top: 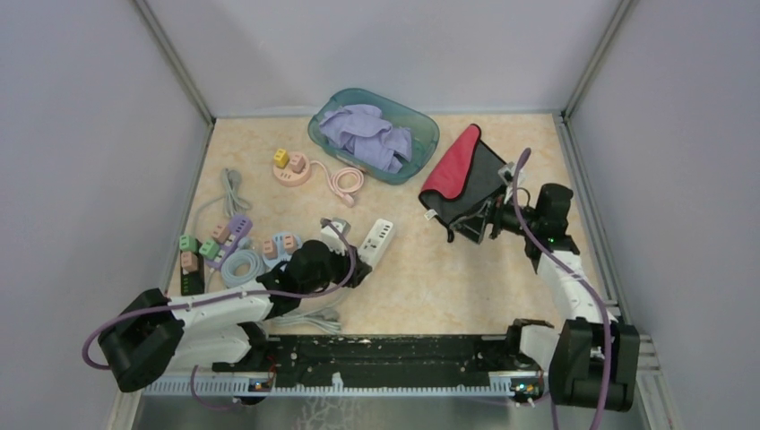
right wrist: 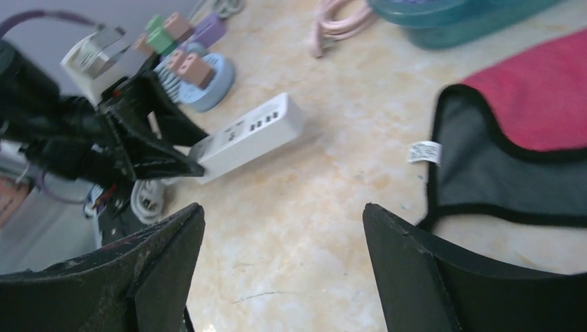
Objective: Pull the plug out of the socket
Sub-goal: Place the socket at the corner of the board.
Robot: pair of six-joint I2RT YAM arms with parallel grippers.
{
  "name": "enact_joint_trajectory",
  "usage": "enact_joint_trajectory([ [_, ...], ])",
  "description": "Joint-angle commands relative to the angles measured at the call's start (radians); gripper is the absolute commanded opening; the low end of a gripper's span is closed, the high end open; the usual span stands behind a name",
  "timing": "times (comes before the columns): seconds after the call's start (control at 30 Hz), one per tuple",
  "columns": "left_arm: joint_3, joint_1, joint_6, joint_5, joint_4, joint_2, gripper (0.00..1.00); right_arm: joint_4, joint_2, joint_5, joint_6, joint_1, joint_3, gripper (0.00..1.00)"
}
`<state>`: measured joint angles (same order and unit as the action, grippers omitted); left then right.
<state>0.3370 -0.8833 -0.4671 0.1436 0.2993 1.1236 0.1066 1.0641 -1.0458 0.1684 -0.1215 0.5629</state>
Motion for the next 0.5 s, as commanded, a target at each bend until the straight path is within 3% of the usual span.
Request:
enact_joint_trajectory([
  [0.0,-0.024,0.003,0.120,-0.188,0.178,-0.010,0.33,0.006,-0.019,-0.249,-0.170,0.074,-0.003,0.85],
  [0.13,0.001,0.003,0.132,-0.238,0.210,0.013,0.17,-0.073,0.009,-0.190,-0.237,0.159,0.009,0.84],
  [0.27,0.022,-0.004,0.108,-0.224,0.260,0.030,0.11,0.089,0.063,-0.146,-0.028,0.194,-0.016,0.84],
  [0.47,0.048,-0.049,0.094,-0.149,0.339,0.053,0.06,0.165,0.133,-0.037,0.153,0.233,-0.015,0.84],
])
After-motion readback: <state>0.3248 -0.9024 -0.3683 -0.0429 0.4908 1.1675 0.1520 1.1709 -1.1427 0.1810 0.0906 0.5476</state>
